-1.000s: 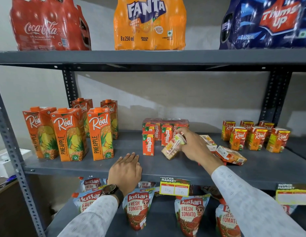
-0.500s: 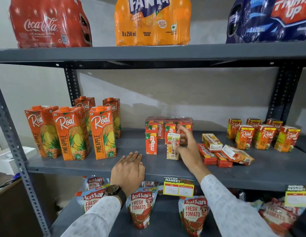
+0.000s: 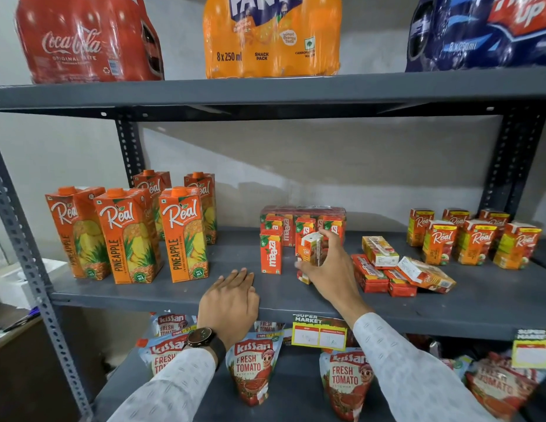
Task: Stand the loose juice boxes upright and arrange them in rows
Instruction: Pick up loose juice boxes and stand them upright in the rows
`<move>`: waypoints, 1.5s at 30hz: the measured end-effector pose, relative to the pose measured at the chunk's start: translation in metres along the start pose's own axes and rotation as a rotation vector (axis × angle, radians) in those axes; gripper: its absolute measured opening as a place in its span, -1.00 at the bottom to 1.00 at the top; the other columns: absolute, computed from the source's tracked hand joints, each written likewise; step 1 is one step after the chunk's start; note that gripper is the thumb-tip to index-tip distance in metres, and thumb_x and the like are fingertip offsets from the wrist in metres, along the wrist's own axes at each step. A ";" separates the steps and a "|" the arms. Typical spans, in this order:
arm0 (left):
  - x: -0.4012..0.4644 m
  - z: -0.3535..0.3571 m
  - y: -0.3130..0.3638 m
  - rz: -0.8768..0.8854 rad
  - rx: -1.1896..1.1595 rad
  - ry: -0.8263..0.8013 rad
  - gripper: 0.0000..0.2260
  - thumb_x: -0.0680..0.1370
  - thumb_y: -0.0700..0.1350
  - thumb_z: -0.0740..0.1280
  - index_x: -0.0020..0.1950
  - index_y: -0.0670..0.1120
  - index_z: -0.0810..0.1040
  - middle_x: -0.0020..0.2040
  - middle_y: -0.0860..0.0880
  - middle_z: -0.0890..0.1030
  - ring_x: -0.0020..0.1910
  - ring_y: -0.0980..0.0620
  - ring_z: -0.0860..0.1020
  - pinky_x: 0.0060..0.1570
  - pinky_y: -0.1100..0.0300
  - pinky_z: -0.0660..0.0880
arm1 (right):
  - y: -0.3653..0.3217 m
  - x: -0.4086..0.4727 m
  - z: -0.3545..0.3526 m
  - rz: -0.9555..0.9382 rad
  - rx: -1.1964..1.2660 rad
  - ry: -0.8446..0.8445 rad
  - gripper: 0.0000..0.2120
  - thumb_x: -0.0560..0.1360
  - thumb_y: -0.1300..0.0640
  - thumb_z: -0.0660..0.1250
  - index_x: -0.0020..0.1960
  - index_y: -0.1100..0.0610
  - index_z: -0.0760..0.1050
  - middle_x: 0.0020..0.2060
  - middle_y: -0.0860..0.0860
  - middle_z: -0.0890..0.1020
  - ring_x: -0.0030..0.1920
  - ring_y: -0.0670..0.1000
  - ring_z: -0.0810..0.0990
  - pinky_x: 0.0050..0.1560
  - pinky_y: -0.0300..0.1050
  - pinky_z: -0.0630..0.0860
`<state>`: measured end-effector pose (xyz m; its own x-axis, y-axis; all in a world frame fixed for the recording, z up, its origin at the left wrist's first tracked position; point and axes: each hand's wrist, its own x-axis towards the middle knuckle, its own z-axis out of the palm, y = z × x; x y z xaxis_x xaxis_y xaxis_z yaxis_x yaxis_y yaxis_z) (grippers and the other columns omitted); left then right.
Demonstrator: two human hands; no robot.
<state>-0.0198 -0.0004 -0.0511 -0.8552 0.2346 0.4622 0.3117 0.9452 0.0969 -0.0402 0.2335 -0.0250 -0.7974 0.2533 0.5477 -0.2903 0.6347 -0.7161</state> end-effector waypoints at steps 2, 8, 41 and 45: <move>0.000 0.000 0.000 0.001 0.001 -0.006 -0.46 0.61 0.07 -0.08 0.51 -0.01 0.39 0.52 0.01 0.39 0.52 0.07 0.32 0.54 0.11 0.16 | -0.001 0.001 0.000 0.010 -0.041 0.029 -0.13 0.31 -0.25 0.61 0.46 -0.11 0.23 0.35 -0.07 0.52 0.27 -0.01 0.57 0.16 -0.03 0.56; 0.000 0.000 0.000 0.003 -0.002 -0.007 -0.47 0.61 0.07 -0.06 0.51 -0.02 0.39 0.53 0.01 0.39 0.52 0.06 0.32 0.54 0.10 0.16 | 0.001 0.002 0.000 0.020 -0.006 -0.012 -0.24 0.37 -0.11 0.62 0.39 -0.16 0.24 0.16 -0.14 0.63 0.09 -0.07 0.68 -0.03 -0.24 0.59; -0.008 -0.004 0.042 0.116 -0.136 -0.008 -0.51 0.66 0.06 -0.06 0.52 -0.07 0.35 0.54 -0.04 0.37 0.54 0.04 0.28 0.53 0.09 0.12 | -0.008 -0.010 0.001 -0.079 -0.267 0.074 -0.03 0.35 -0.22 0.60 0.54 -0.06 0.10 0.33 0.04 0.57 0.15 0.12 0.67 0.06 0.03 0.65; -0.007 0.003 0.083 0.204 -0.153 -0.054 -0.50 0.66 0.04 -0.07 0.54 -0.10 0.31 0.56 -0.06 0.33 0.56 0.03 0.22 0.56 0.09 0.05 | -0.014 -0.013 -0.010 -0.125 -0.296 0.095 -0.12 0.44 -0.11 0.55 0.57 -0.10 0.09 0.34 0.07 0.55 0.19 0.14 0.63 0.04 0.08 0.66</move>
<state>0.0107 0.0766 -0.0484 -0.7880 0.4324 0.4384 0.5352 0.8330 0.1404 -0.0206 0.2288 -0.0174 -0.7086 0.2182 0.6710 -0.2053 0.8461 -0.4919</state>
